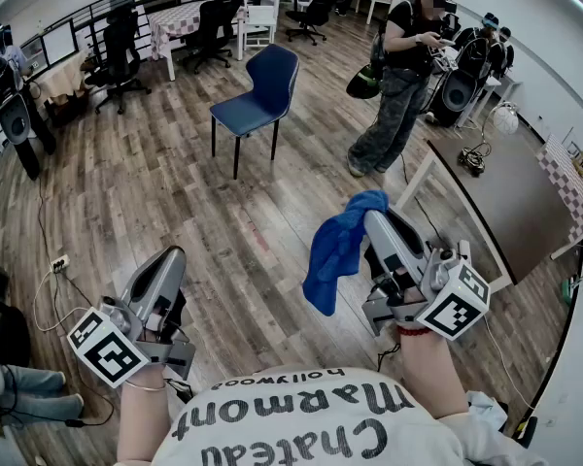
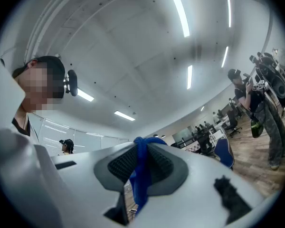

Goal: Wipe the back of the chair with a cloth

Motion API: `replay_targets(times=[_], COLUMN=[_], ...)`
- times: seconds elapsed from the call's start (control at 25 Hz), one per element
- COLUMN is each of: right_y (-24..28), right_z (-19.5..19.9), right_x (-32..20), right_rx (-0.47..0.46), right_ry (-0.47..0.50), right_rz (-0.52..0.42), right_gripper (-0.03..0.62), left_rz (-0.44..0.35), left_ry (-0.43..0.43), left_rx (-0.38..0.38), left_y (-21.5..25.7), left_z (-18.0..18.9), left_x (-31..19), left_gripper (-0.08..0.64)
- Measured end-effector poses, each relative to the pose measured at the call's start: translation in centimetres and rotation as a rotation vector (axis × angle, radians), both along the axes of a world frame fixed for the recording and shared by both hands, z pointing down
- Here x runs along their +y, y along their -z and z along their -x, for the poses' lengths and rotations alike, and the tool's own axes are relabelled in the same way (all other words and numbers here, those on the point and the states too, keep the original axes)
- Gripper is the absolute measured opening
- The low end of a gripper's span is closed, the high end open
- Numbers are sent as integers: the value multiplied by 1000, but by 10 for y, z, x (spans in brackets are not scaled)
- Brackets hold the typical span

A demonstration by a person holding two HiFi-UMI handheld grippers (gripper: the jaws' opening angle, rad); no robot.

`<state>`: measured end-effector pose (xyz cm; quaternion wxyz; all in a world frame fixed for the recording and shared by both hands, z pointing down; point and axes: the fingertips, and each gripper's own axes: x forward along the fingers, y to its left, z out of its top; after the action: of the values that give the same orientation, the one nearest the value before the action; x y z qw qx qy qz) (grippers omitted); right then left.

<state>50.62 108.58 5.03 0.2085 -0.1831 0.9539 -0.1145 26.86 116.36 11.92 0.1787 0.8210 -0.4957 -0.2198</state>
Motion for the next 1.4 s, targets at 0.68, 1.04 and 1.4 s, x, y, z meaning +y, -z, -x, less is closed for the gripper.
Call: replay_targets(times=[0.68,1.04,1.4], right_y=[0,-11,-35], right_z=[32,45,68], right_x=[-11,-56,-144], right_rx=[-51,-31,-46], right_ry=[-41,-62,-66], right_rz=[0,42,81], right_gripper=[71,71,71], left_rz=[-15,8,44], left_ry=[20,46,85], left_rx=[-53,-67,-73], left_y=[3,-7,-24], left_z=[53,75,104], left_x=[11,-4,-81], left_gripper=[8,8,8])
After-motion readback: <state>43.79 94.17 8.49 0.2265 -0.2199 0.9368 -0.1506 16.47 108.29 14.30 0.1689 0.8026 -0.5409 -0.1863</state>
